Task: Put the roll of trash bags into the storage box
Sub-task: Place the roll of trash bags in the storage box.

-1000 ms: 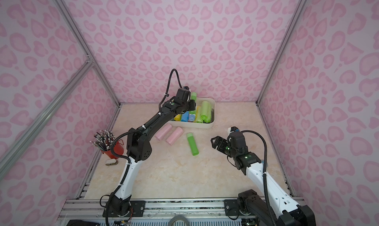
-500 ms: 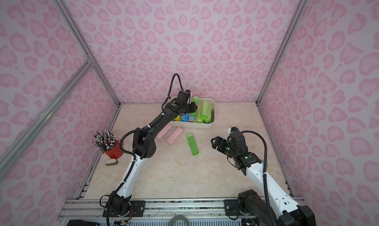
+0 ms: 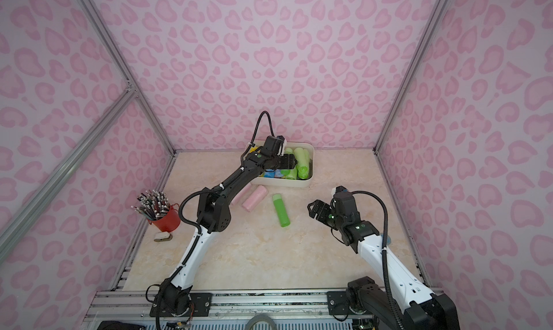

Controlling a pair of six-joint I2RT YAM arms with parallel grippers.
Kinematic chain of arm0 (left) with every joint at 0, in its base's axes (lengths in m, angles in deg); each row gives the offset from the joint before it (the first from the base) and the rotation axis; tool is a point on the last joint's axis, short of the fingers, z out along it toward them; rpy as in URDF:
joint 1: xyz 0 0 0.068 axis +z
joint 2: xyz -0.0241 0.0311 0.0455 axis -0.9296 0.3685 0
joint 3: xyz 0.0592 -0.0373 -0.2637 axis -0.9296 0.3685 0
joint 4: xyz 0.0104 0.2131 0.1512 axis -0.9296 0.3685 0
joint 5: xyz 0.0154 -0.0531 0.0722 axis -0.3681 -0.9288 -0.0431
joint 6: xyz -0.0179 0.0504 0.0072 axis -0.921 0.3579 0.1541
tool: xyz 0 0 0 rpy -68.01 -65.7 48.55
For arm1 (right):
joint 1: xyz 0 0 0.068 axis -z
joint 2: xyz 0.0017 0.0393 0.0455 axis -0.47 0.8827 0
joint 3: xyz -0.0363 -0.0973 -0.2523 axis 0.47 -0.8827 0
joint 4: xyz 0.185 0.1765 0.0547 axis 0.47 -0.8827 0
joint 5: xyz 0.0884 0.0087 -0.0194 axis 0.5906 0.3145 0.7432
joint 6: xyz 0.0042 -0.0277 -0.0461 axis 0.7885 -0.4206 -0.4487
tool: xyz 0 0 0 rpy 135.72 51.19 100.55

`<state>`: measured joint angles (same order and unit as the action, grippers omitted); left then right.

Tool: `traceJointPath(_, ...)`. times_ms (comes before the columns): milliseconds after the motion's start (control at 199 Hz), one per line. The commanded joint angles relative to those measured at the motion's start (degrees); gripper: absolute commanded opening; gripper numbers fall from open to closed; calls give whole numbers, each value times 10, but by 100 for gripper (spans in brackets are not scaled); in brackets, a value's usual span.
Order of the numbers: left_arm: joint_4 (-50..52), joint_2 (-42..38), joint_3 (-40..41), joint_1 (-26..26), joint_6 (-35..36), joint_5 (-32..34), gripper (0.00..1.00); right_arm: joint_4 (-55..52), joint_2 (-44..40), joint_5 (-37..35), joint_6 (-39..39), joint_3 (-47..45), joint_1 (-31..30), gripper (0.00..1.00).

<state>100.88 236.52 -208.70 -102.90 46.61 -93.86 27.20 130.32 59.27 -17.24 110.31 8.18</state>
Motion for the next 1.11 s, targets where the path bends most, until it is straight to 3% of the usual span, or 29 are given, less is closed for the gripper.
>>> traceJointPath(0,19,-16,-6,2,10,22,79,-8,0,1,-2,3,0,90)
traceJointPath(216,30,-36,8,6,-2,46,74,-9,5,0,2,3,0,90)
traceJointPath(529,-23,-115,114,3,-2,66,75,-17,-1,2,1,0,0,90)
traceJointPath(629,-45,-147,141,0,-1,68,78,-18,0,2,2,1,0,90)
traceJointPath(881,-95,-249,227,-5,7,102,100,-47,-1,-16,5,13,-1,90)
traceJointPath(1103,-189,-390,400,-5,-9,140,100,-39,-8,-1,18,13,-5,90)
